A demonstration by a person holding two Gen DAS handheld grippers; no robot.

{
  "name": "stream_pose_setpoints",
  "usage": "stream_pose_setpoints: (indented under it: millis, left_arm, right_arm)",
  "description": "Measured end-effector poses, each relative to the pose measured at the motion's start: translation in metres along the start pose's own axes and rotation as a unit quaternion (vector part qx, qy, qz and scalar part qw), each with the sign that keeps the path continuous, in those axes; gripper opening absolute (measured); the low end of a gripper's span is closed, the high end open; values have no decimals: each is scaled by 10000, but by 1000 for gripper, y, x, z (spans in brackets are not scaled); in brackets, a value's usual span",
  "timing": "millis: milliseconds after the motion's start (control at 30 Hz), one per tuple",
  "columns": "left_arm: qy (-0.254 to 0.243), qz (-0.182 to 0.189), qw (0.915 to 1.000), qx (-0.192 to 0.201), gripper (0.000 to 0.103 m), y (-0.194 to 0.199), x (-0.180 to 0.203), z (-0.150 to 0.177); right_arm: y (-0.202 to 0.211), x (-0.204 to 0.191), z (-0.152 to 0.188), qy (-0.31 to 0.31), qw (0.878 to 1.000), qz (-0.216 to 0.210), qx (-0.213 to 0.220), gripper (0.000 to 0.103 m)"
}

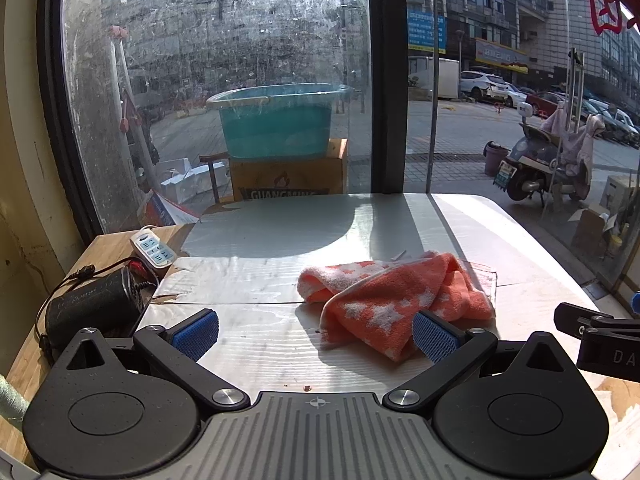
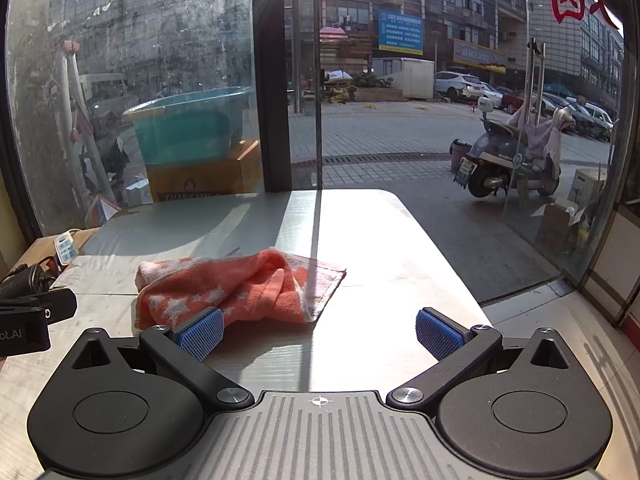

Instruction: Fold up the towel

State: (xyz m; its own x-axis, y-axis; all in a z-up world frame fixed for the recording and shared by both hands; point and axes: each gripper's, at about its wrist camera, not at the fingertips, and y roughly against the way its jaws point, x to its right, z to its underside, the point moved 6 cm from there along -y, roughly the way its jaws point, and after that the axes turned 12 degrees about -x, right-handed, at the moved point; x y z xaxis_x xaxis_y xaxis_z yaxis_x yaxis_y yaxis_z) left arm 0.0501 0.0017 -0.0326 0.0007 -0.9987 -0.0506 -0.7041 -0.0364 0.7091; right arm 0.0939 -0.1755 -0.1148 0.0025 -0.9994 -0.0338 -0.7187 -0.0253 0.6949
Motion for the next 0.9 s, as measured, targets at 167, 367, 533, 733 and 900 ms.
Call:
stream_pose_setpoints:
  millis: [167, 367, 533, 733, 900]
  left_arm:
    - [-10, -27, 10000, 33, 103, 1, 0, -1]
    - [-18, -48, 10000, 23, 103, 0, 1, 2]
    - [-7, -53, 10000, 27, 103, 0, 1, 2]
    - [-11, -50, 10000, 33, 103, 1, 1, 3]
    - [-14, -44, 10000, 24, 103, 2, 0, 1]
  right_arm:
    - [0, 0, -1, -3, 10000, -8, -30, 103]
    - [1, 1, -1, 3, 10000, -21, -36, 103]
    - [-1, 0, 1, 21, 10000, -9, -25, 103]
    - [-1, 1, 2, 13, 10000, -9, -18, 103]
    - [0, 0, 2, 23, 10000, -15, -16, 103]
